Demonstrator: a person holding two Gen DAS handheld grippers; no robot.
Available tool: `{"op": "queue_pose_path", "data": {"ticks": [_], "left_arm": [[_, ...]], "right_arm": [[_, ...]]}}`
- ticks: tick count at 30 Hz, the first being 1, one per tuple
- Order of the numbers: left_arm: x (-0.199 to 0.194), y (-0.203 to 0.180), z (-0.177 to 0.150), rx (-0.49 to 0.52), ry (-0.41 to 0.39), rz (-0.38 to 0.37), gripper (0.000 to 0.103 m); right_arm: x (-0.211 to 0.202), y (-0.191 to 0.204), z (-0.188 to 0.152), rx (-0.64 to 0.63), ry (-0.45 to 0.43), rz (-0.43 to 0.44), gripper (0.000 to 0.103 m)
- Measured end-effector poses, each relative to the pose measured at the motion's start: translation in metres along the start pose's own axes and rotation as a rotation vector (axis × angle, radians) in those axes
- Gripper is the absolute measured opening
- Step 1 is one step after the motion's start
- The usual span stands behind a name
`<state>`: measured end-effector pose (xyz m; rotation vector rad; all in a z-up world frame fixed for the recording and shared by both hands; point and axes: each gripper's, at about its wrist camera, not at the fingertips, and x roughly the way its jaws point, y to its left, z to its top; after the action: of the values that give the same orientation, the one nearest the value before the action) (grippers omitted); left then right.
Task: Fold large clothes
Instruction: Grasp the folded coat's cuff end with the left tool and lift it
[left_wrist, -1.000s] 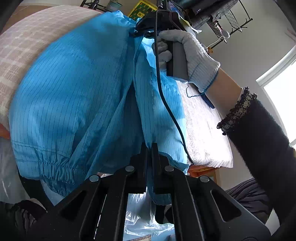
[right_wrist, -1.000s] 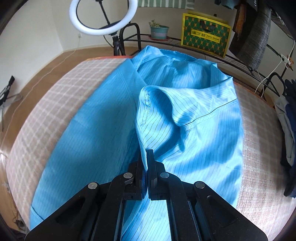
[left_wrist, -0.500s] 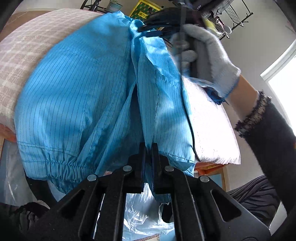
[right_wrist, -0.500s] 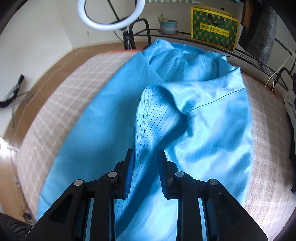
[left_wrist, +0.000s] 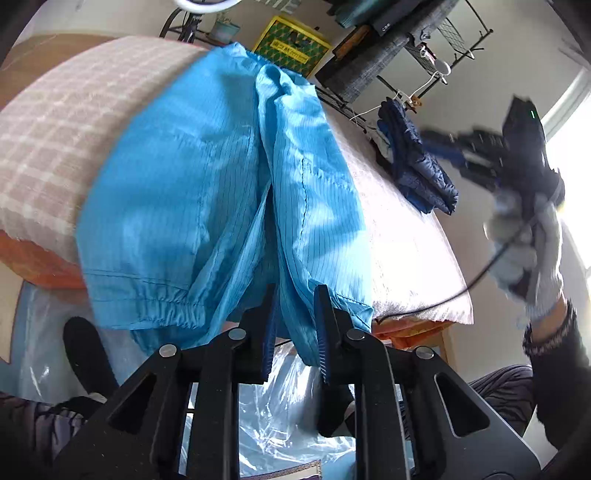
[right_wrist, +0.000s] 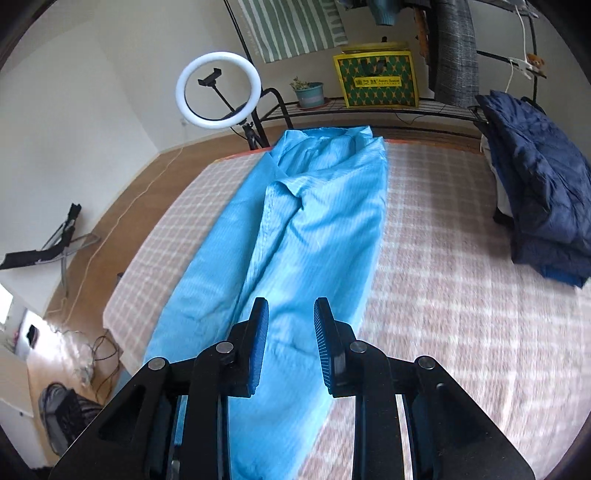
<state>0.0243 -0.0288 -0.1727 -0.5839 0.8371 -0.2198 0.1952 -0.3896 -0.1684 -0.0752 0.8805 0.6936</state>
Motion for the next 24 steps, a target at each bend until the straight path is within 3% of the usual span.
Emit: {"op": "queue_pose_path", "data": {"ticks": [5,9,11,13,21,24], "left_arm": [[-0.016,0.000,0.006,0.057,0.001,-0.005,0.017],[-0.013,-0.011,0.013,0.136,0.024,0.006,0.017],[-0.007,-0.019,0.018,0.184,0.042,-0.001,0.022],[-0.003,-0.022,0.022,0.195,0.054,-0.001,0.023],[0.000,-0.009,0.019,0.120,0.077,-0.011,0.023],[0.001,-0.002,0.004,0.062,0.107,-0.039,0.023]], "right_arm": [[-0.030,0.000,-0.069,0.003,0.031,0.001,0.024],[-0.015,0.008,-0.116,-0.062,0.114,-0.008,0.024],[-0.005,0.017,-0.132,-0.155,0.145,-0.019,0.024],[0.003,0.027,-0.141,-0.263,0.154,-0.018,0.024],[0.023,0.054,-0.163,-0.517,0.231,0.129,0.024],[0.035,0.060,-0.167,-0.615,0.252,0.087,0.024]]}}
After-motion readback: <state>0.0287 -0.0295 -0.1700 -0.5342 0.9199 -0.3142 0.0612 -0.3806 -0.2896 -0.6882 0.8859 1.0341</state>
